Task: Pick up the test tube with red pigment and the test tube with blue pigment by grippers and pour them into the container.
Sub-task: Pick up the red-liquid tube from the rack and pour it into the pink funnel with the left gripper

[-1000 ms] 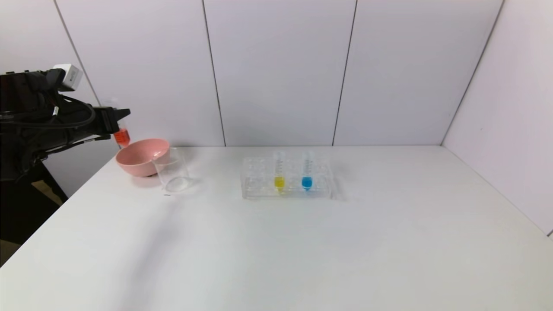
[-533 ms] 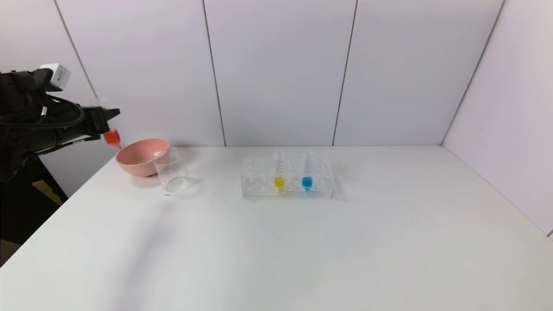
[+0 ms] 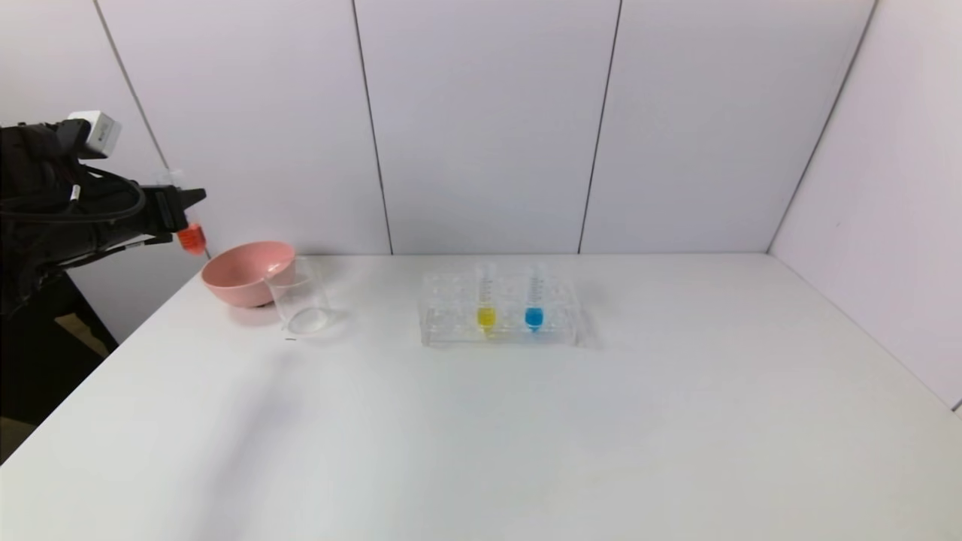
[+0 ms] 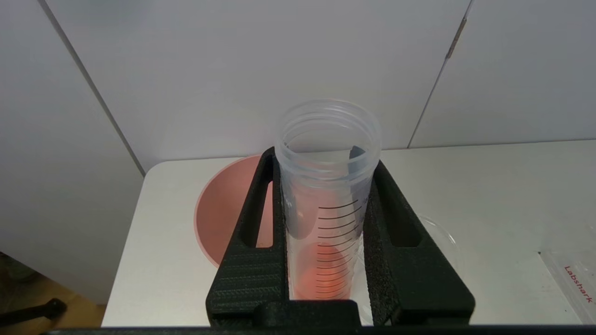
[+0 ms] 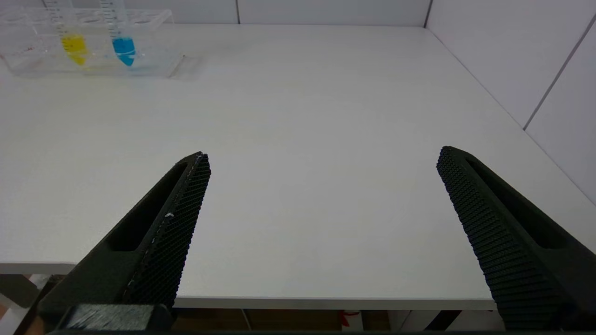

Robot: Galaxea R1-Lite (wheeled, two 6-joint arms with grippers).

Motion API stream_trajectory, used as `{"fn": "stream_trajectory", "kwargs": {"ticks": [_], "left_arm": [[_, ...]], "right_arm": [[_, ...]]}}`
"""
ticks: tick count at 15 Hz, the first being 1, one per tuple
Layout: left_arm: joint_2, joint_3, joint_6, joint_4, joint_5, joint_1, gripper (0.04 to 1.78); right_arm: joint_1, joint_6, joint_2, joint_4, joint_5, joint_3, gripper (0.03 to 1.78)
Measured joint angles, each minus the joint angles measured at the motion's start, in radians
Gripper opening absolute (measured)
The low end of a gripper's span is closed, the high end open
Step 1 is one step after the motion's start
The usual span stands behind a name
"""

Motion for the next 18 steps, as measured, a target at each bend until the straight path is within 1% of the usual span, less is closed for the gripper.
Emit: {"fn": "stream_trajectory", "kwargs": {"ticks": [3,6,12,18], "left_arm": [[0.014,-0.003,0.001,0.000,-0.002,0.002,0.47],[0.026,-0.008,-0.003,0.000,-0.036,0.010,0.47],[0.016,-0.009,0.001,0.000,-0.043,0.016,0.47],[0.017,-0.011,0.000,0.004,-0.095,0.030,0.47]], "right_arm": [[0.000,0.000,0.000,0.000,0.000,0.000,1.77],[0.000,0.000,0.000,0.000,0.000,0.000,1.77],[0.000,0.000,0.000,0.000,0.000,0.000,1.78],[0.000,0.000,0.000,0.000,0.000,0.000,1.77]]}}
